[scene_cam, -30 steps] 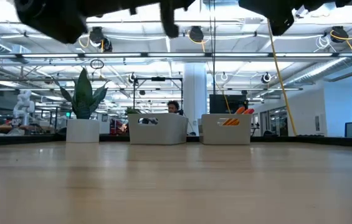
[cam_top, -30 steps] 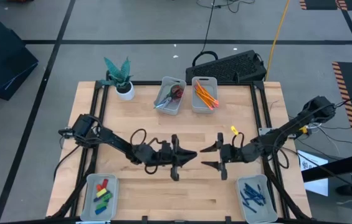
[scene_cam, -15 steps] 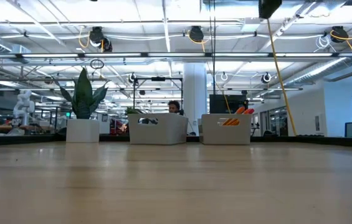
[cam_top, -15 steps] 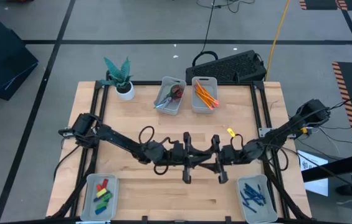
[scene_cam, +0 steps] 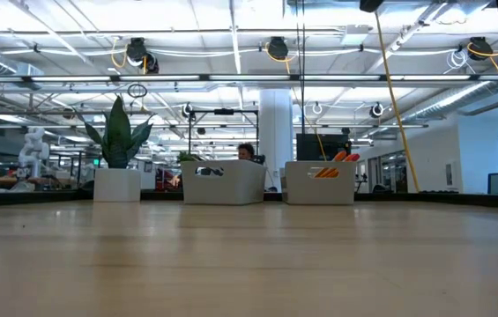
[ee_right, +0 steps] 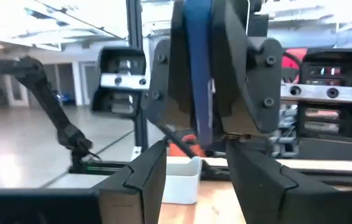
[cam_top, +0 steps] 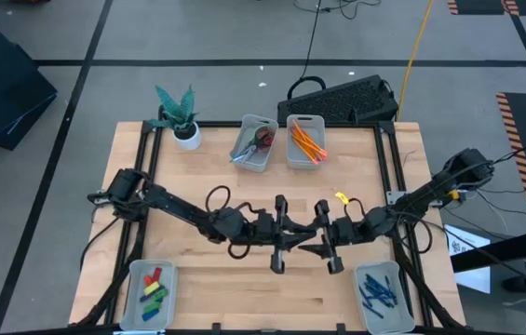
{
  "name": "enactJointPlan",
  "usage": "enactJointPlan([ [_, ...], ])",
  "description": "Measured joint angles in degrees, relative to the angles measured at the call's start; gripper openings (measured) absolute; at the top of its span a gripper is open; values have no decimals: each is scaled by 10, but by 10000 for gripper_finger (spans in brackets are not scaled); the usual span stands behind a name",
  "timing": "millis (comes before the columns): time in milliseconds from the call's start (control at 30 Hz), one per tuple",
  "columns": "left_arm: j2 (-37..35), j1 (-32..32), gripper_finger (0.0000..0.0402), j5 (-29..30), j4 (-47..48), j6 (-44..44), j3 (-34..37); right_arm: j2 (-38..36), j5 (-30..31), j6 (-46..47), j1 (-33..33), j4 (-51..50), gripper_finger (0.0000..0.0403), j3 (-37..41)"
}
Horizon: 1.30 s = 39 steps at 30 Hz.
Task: Sort crayons/erasers/pens/pencils in bins
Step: Put the blue crayon into the bottom right bin
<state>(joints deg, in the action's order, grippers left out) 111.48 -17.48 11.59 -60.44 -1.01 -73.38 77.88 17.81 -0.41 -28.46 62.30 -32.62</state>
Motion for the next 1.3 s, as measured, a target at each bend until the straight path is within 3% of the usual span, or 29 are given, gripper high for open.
enactJointPlan([
  [233,0,5,35,12,-53,14,-6,-44,9,-111,-10,-25,159,0],
  [400,0,30,35,61,15,196,-32,-99,85,-237,-20,-132,159,0],
  [567,0,60,35,79,49,360,-60,-115,158,-450,-58,-187,159,0],
  [833,-1,90,35,128,101,563,-61,-113,250,-909,-94,-182,159,0],
  [967,0,93,35,145,130,614,-61,-113,253,-1066,-68,-170,159,0],
  [1133,0,87,35,171,133,627,-61,-115,244,-1115,-20,-167,149,0],
  [1300,-1,75,35,207,138,648,-61,-114,166,-1149,21,-165,135,0],
])
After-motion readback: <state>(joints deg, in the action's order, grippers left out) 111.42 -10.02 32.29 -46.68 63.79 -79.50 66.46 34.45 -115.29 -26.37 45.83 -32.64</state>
